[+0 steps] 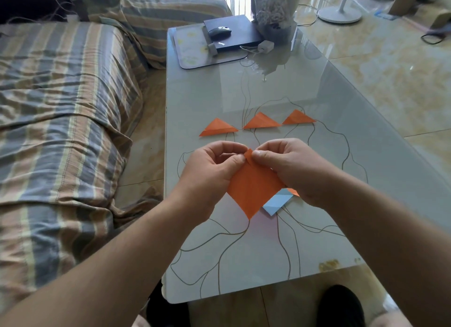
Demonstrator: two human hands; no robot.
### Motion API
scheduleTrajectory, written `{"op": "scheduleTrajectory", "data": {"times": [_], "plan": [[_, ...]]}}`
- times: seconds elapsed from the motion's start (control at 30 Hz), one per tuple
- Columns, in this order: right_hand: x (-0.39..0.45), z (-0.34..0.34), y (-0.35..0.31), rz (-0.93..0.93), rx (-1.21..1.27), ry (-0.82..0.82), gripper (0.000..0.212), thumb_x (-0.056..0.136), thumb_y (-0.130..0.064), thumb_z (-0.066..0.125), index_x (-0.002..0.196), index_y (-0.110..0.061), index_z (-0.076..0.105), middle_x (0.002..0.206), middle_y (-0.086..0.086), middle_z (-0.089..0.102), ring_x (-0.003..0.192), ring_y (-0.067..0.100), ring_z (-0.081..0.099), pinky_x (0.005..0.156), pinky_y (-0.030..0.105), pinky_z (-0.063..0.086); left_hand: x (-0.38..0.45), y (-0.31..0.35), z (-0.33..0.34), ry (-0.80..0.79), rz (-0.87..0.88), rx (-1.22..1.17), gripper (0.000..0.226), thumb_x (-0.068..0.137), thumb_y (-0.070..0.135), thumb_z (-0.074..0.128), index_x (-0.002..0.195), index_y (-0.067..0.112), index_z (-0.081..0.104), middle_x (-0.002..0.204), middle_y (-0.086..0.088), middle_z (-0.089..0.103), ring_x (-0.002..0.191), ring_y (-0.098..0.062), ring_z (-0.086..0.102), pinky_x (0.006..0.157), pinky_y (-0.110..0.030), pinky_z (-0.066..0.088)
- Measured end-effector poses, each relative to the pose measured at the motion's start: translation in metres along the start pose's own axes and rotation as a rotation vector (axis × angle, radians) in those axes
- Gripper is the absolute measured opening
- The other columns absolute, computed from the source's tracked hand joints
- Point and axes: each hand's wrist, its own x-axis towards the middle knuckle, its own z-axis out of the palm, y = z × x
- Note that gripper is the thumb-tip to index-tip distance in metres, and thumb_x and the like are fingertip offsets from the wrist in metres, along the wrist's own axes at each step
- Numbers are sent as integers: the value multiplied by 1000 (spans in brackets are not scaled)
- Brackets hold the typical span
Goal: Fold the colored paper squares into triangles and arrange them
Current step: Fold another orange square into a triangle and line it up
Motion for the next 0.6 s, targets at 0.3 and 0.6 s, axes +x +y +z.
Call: {"op": "scheduleTrajectory", "data": {"times": [0.3, 0.6], "plan": [[-1, 4, 3, -190, -122, 82, 16, 99, -25, 69, 88, -15, 75, 80, 6, 73, 71, 13, 64, 64, 32, 52, -1, 5, 7, -28, -217, -268, 19, 98, 14, 66, 113, 7, 73, 112, -20, 76, 95, -27, 72, 95, -46, 57], [0, 3, 5, -244, -174, 102, 15, 97, -24, 73, 85, -17, 78, 82, 3, 77, 73, 14, 70, 70, 41, 59, 0, 5, 0, -63, -165, -199, 24, 92, 17, 70, 114, 7, 74, 109, -17, 77, 99, -28, 74, 86, -39, 63]]}}
